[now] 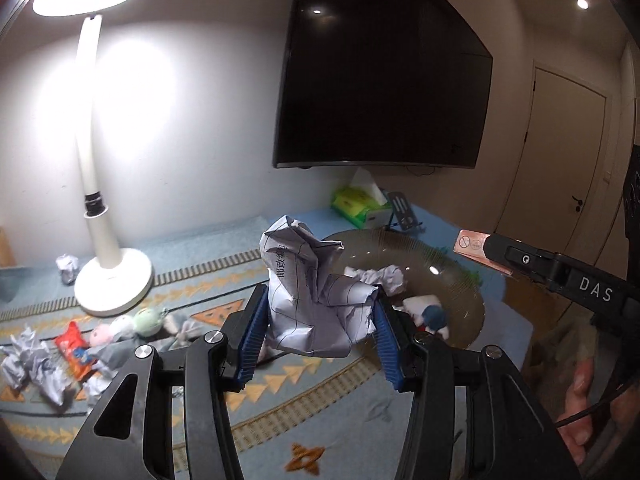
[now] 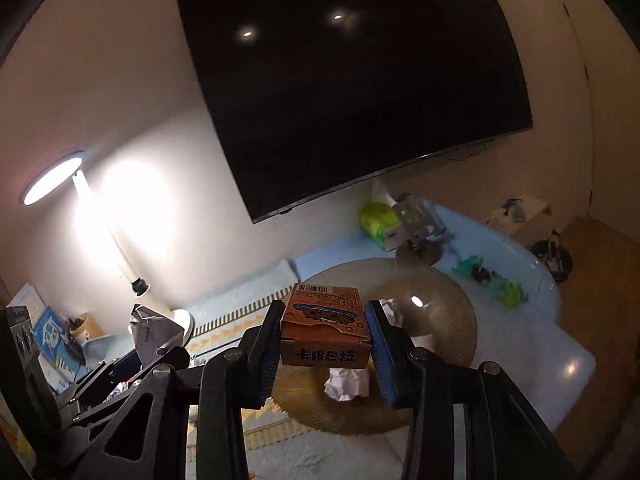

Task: Organize objects
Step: 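Carry paper ball and orange box to the glass bowl and release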

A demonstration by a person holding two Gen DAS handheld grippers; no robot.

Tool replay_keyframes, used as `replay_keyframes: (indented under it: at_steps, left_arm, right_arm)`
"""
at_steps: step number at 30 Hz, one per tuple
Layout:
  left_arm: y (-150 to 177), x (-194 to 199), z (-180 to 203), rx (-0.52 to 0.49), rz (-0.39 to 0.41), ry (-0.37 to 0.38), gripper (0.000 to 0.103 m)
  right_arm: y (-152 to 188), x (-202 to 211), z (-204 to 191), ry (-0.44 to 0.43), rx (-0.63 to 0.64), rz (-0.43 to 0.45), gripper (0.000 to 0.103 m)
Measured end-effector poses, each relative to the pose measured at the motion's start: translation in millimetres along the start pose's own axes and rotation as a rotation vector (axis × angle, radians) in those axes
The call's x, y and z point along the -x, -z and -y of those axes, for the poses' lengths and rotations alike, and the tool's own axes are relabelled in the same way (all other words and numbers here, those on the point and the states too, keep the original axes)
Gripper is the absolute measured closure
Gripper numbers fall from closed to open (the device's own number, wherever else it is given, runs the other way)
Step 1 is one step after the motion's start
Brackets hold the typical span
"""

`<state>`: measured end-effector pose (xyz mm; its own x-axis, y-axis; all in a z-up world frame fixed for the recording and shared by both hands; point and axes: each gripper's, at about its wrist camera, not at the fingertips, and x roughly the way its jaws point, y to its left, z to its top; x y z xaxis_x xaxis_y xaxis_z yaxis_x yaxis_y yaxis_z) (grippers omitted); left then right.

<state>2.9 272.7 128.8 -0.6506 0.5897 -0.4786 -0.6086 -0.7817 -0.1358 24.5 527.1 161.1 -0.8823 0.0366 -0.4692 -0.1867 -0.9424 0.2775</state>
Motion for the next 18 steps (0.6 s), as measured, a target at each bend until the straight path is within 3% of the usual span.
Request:
replay_keyframes:
  at_steps: [6, 10, 12, 13, 16, 18]
  left_arm:
    - [-16.2, -49.0, 25.2, -0.019, -0.031, 0.067, 0.057]
    - [-13.9, -75.8, 31.8, -0.027, -0.069, 0.087, 0.057]
    - [-10.5, -88.7, 32.7, -0.027, -0.092, 0.083, 0.046]
    - [-8.8, -92.7, 33.7, -0.031, -0.094, 0.073, 0.046]
    - [-3.7, -96.9, 34.7, -0.034, -0.101, 0.068, 0.038]
    - [-1.2, -95.6, 32.1, -0.023, -0.099, 0.079, 0.025]
  right_arm:
    - [-11.7, -24.2, 13.1, 0.027, -0.008, -0.032, 0.064]
    - [-6.1, -51.1, 24.1, 0.038, -0.063, -0.124, 0.061]
    - [-2.4, -63.6, 32.3, 0.026, -0.092, -0.185, 0.060]
    - [-0.8, -67.2, 35.6, 0.024, -0.105, -0.197, 0.060]
    - [3.5, -66.4, 37.4, 0.034, -0.112, -0.197, 0.054]
    - [4.5, -65.2, 36.6, 0.033, -0.105, -0.193, 0.051]
